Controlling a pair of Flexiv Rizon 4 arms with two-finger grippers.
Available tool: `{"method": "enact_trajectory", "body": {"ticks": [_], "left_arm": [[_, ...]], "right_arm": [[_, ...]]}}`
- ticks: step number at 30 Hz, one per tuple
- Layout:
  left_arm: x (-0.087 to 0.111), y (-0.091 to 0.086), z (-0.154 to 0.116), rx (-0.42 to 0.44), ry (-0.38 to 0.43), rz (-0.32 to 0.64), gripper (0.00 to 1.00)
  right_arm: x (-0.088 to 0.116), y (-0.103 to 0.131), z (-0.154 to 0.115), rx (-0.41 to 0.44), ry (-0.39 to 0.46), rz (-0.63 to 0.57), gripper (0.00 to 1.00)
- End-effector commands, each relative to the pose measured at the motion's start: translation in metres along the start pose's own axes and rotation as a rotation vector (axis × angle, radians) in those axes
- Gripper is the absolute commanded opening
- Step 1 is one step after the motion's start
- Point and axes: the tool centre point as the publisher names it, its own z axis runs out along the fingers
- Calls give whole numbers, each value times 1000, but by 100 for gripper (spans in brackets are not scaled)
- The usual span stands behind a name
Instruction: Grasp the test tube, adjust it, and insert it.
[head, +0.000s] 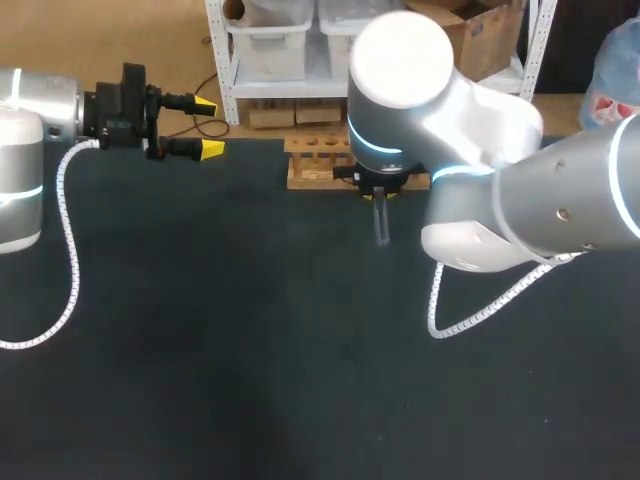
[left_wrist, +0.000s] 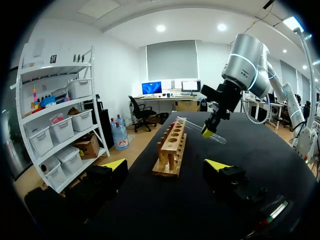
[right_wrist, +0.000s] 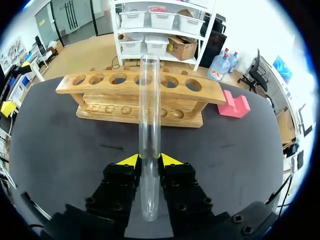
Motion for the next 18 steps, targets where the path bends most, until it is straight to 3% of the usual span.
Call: {"method": "enact_trajectory", "body": {"ticks": [1, 10, 18], "left_arm": [[0, -1, 0, -3, -1, 1, 100], [0, -1, 0, -3, -1, 1, 100], [0, -1, 0, -3, -1, 1, 100]], "right_arm": [[-3, 1, 4, 1, 15, -7, 0], [-3, -2, 4, 1, 24, -13, 0], [-8, -10, -26, -23, -27, 27, 0]]}}
